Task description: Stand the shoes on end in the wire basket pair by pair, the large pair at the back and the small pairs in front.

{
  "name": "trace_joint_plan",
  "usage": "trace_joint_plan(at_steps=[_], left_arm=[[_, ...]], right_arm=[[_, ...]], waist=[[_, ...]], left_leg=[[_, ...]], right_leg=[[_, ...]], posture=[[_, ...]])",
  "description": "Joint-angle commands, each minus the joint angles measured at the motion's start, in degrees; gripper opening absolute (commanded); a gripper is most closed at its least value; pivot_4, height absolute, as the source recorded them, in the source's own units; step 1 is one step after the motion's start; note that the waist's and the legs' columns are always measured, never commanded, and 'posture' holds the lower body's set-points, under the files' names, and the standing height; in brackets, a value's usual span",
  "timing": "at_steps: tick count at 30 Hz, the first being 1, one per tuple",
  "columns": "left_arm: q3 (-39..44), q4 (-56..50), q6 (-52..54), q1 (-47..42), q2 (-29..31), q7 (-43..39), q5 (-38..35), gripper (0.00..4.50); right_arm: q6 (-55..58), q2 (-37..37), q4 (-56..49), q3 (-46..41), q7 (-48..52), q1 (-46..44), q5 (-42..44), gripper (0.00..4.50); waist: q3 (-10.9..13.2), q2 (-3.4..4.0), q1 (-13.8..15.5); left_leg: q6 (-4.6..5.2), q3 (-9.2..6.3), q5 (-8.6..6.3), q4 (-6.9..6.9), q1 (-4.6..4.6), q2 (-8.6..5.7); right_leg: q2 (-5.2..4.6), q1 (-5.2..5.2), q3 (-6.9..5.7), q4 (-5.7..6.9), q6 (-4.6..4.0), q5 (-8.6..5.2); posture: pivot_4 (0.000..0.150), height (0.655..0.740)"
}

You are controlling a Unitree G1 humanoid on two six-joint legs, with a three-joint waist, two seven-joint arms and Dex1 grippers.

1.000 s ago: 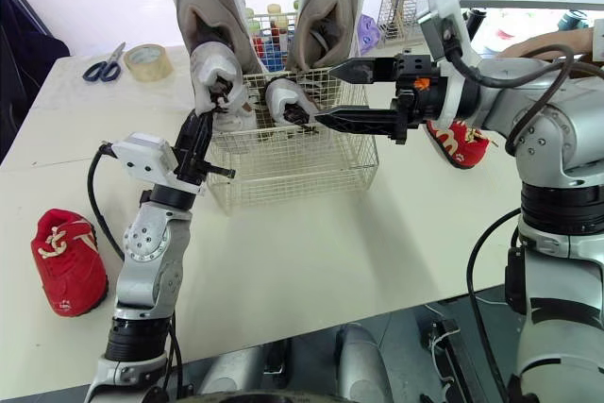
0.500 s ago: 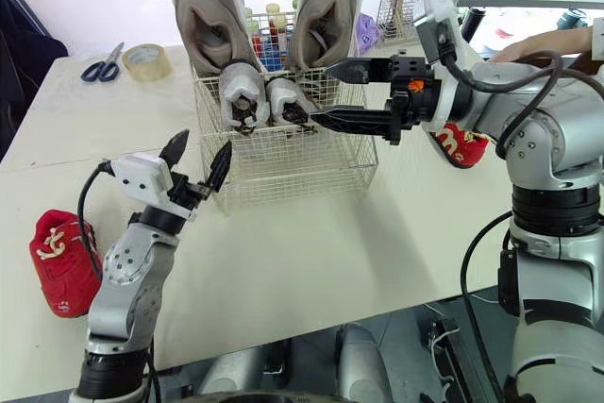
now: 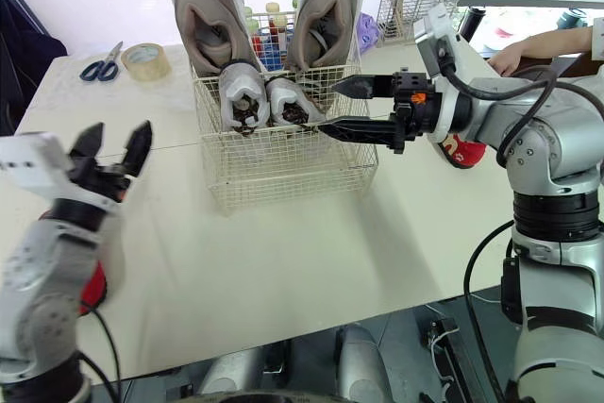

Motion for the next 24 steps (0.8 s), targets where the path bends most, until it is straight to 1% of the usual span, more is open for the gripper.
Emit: trace_joint_plan(at_steps=[1,2,3,5,7,10,12,14,16,18,19,21,23,24], left_arm=[[9.08,-0.65,3.87,4.0,6.28,-3.53,-14.68,4.26],[10.63,0.36,5.37,5.64,8.47,-4.61,-17.7,4.26],[11.66,1.23,7.24,7.17,11.41,-4.77,-17.66,4.26],[12.74,2.21,9.47,9.22,15.48,-4.1,-18.55,4.26],[15.63,3.65,11.24,11.61,17.62,-3.56,-23.24,4.26],[18.45,5.07,12.56,17.12,19.07,-8.37,-28.14,4.26],[18.66,6.79,12.26,18.74,19.23,-10.76,-30.19,4.26],[18.48,8.77,11.09,18.61,18.84,-12.48,-32.15,4.26],[17.81,9.72,10.62,17.76,18.43,-14.22,-36.89,4.26],[16.38,9.12,11.04,17.52,19.4,-15.38,-38.92,4.26],[15.54,8.45,11.15,17.35,20.0,-15.25,-38.83,4.26],[13.36,7.46,11.09,15.88,21.93,-13.48,-36.08,4.26],[11.69,7.13,11.5,14.73,23.66,-12.46,-36.1,4.26],[10.88,6.39,11.47,13.39,25.0,-14.1,-37.96,4.26]], right_arm=[[1.13,-0.8,0.52,-2.37,-0.89,0.37,0.91,4.5],[1.33,-0.76,0.82,-2.66,-1.2,0.66,0.9,4.5],[1.05,-0.72,1.19,-2.96,-1.97,1.04,0.37,4.5],[1.18,-0.92,1.75,-3.65,-3.1,1.65,0.02,4.5],[2.25,-0.53,2.67,-6.01,-5.64,1.82,0.91,4.5],[3.8,0.48,3.82,-9.8,-9.03,0.72,3.19,4.5],[3.99,0.42,4.06,-10.87,-9.69,0.41,3.72,4.5],[3.81,0.29,3.95,-10.97,-10.11,0.43,3.6,4.5],[4.2,-0.27,4.59,-10.3,-9.55,0.7,3.43,4.5],[2.94,-0.55,5.11,-10.07,-9.98,1.26,2.07,4.5],[2.05,-0.5,5.54,-10.54,-10.62,1.41,1.47,4.5],[-3.76,0.86,7.48,-12.01,-15.61,1.09,-2.66,4.5],[-7.85,2.16,10.14,-13.61,-20.34,0.16,-5.25,4.5],[-9.44,2.3,11.22,-15.09,-22.43,-0.07,-5.95,4.5]], waist=[[0.0,0.0,-0.05],[0.0,0.0,-0.14],[0.01,0.03,-0.12],[0.03,0.06,-0.02],[0.05,0.09,0.04],[0.06,0.1,-0.14],[0.07,0.11,-0.12],[0.09,0.16,-0.01],[0.12,0.21,-0.09],[0.13,0.22,-0.2],[0.13,0.22,-0.24],[0.13,0.23,-0.23],[0.13,0.23,-0.21],[0.14,0.26,-0.22]], left_leg=[[0.0,0.0,0.0,0.0,0.01,0.0],[-0.01,0.0,0.0,0.0,0.02,0.0],[-0.01,-0.01,0.0,-0.02,0.03,0.0],[-0.02,0.0,0.0,-0.04,0.04,0.0],[-0.03,0.0,0.0,-0.03,0.03,0.0],[-0.03,0.01,-0.02,-0.09,0.03,0.0],[-0.03,0.04,-0.02,-0.24,0.02,0.0],[-0.04,0.04,-0.02,-0.33,0.01,0.0],[-0.04,0.04,-0.02,-0.35,0.0,0.01],[-0.04,0.04,-0.02,-0.35,-0.02,0.01],[-0.04,0.05,-0.02,-0.35,-0.03,0.01],[-0.03,0.06,-0.03,-0.36,-0.03,0.01],[-0.03,0.06,-0.03,-0.38,-0.03,0.01],[-0.03,0.08,-0.03,-0.4,-0.03,0.01]], right_leg=[[0.0,0.02,0.0,-0.01,-0.04,-0.03],[0.0,0.02,0.0,-0.01,-0.05,-0.03],[0.01,0.01,0.0,0.0,-0.07,-0.04],[0.01,-0.02,0.0,0.01,-0.09,-0.05],[0.0,-0.02,0.01,0.0,-0.11,-0.06],[-0.02,-0.19,0.03,-0.12,-0.11,-0.06],[-0.02,-0.26,0.04,-0.21,-0.11,-0.06],[-0.01,-0.33,0.03,-0.22,-0.12,-0.07],[-0.01,-0.36,0.03,-0.22,-0.13,-0.07],[-0.02,-0.36,0.05,-0.24,-0.13,-0.07],[-0.03,-0.34,0.04,-0.31,-0.13,-0.07],[-0.03,-0.28,0.04,-0.43,-0.13,-0.06],[-0.02,-0.24,0.03,-0.56,-0.13,-0.06],[-0.02,-0.23,0.03,-0.6,-0.15,-0.04]], posture=[[0.15,0.74],[0.15,0.74],[0.15,0.74],[0.15,0.74],[0.15,0.74],[0.15,0.74],[0.15,0.74],[0.15,0.74],[0.15,0.74],[0.15,0.74],[0.15,0.74],[0.15,0.74],[0.15,0.74],[0.15,0.74]])
